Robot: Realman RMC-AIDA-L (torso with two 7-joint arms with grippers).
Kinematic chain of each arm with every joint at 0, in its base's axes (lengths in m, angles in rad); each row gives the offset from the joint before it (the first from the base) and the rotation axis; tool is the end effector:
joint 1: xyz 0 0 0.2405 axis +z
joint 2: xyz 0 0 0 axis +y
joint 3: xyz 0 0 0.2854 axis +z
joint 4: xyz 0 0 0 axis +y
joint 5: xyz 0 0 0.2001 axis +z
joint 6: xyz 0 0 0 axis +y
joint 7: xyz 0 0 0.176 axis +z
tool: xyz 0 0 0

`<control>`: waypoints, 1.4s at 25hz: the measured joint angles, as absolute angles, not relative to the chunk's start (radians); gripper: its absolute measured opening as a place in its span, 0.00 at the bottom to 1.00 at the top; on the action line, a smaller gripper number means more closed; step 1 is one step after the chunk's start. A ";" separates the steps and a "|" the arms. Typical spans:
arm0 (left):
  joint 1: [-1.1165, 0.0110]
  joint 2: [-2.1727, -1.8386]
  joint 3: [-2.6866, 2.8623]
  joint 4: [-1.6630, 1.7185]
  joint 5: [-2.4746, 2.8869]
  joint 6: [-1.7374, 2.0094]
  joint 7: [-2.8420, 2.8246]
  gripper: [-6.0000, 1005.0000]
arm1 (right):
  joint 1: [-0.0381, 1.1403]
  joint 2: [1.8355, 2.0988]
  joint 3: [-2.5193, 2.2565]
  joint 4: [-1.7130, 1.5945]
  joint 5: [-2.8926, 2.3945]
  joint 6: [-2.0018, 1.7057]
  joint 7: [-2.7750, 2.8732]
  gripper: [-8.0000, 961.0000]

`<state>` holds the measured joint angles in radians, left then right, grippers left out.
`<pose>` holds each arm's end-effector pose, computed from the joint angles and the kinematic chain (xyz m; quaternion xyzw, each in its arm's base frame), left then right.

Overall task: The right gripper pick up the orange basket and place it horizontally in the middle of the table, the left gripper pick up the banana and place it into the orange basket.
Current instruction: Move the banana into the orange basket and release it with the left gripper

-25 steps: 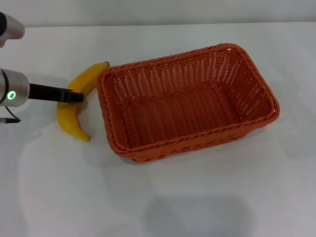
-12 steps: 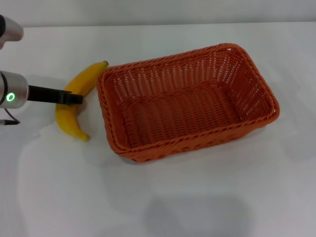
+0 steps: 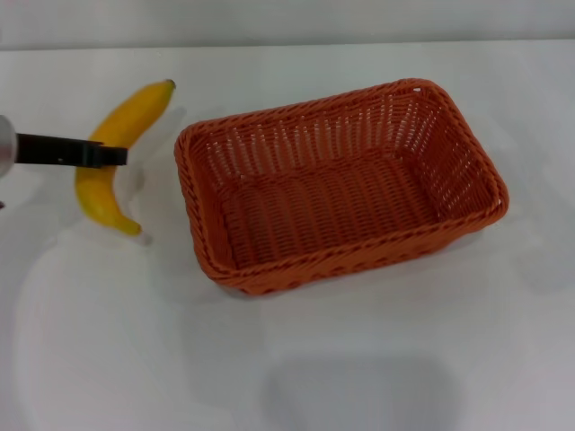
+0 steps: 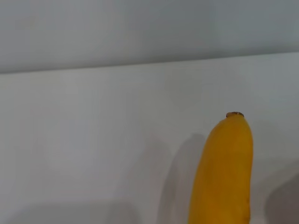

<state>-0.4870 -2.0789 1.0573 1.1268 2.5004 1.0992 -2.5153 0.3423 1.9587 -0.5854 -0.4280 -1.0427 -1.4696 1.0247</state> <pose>-0.3051 0.4098 0.0019 -0.8105 -0.4773 -0.0110 0.3392 0.3367 0.3539 0.1258 -0.6819 0.2016 0.4845 0.5095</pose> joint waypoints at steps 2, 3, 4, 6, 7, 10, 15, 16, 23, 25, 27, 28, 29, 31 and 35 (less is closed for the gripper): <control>-0.456 -2.079 1.058 1.205 2.499 1.143 -2.532 0.52 | 0.343 1.959 -0.585 -0.428 -1.043 -1.467 1.025 0.91; -0.439 -2.080 1.060 1.246 2.497 1.162 -2.541 0.52 | 0.344 1.959 -0.584 -0.428 -1.043 -1.465 1.025 0.91; -0.422 -2.080 1.064 1.289 2.491 1.179 -2.552 0.52 | 0.346 1.959 -0.584 -0.428 -1.043 -1.464 1.025 0.91; -0.389 -2.080 1.077 1.379 2.475 1.213 -2.572 0.52 | 0.348 1.959 -0.584 -0.428 -1.043 -1.461 1.025 0.91; -0.374 -2.080 1.082 1.423 2.465 1.229 -2.581 0.52 | 0.349 1.959 -0.584 -0.428 -1.043 -1.460 1.025 0.91; -0.337 -2.080 1.088 1.573 2.444 1.304 -2.606 0.52 | 0.351 1.959 -0.584 -0.428 -1.043 -1.455 1.024 0.91; -0.331 -2.077 1.078 1.729 2.401 1.412 -2.629 0.52 | 0.353 1.956 -0.583 -0.428 -1.043 -1.451 1.025 0.91; -0.341 -2.075 1.079 1.742 2.384 1.423 -2.629 0.52 | 0.353 1.956 -0.583 -0.428 -1.042 -1.451 1.024 0.91; -0.444 -2.074 1.161 1.724 2.350 1.446 -2.622 0.52 | 0.361 1.961 -0.583 -0.428 -1.033 -1.451 1.017 0.91; -0.480 -2.076 1.200 1.690 2.328 1.442 -2.619 0.52 | 0.360 1.962 -0.583 -0.428 -1.032 -1.452 1.016 0.91; -0.501 -2.078 1.225 1.661 2.297 1.434 -2.608 0.52 | 0.357 1.962 -0.583 -0.428 -1.032 -1.453 1.016 0.91; -0.510 -2.078 1.236 1.641 2.281 1.428 -2.600 0.52 | 0.356 1.962 -0.583 -0.428 -1.031 -1.453 1.016 0.91; -0.520 -2.079 1.254 1.616 2.262 1.415 -2.591 0.52 | 0.355 1.962 -0.583 -0.428 -1.030 -1.452 1.016 0.91; -0.533 -2.080 1.283 1.577 2.244 1.395 -2.583 0.52 | 0.354 1.962 -0.583 -0.428 -1.030 -1.452 1.016 0.91; -0.545 -2.080 1.323 1.521 2.230 1.367 -2.580 0.52 | 0.353 1.962 -0.583 -0.428 -1.029 -1.456 1.016 0.91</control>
